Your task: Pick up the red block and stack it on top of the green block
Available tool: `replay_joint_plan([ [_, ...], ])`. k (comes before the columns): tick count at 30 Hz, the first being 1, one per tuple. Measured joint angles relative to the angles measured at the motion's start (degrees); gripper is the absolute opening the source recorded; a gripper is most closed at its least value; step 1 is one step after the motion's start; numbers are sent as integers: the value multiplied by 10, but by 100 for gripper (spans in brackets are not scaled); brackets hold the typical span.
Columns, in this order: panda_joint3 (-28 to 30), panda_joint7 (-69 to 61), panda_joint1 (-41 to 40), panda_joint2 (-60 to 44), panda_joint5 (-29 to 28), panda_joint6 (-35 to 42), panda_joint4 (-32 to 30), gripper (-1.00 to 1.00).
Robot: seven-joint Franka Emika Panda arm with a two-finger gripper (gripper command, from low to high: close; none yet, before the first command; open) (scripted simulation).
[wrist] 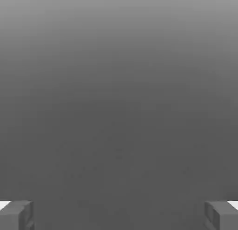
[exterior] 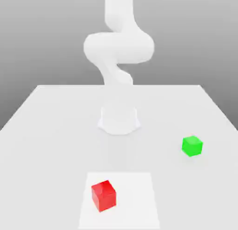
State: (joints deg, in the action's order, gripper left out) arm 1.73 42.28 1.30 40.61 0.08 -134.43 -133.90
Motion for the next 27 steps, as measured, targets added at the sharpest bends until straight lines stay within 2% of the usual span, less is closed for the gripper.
replay_joint_plan([
  [11,67,-168,44,-232,17,-117,-94,0],
  [18,87,-275,49,-378,30,-190,-152,0],
  [22,83,-323,39,-460,29,-235,-179,0],
  [27,47,-360,11,-563,71,-319,-169,0],
])
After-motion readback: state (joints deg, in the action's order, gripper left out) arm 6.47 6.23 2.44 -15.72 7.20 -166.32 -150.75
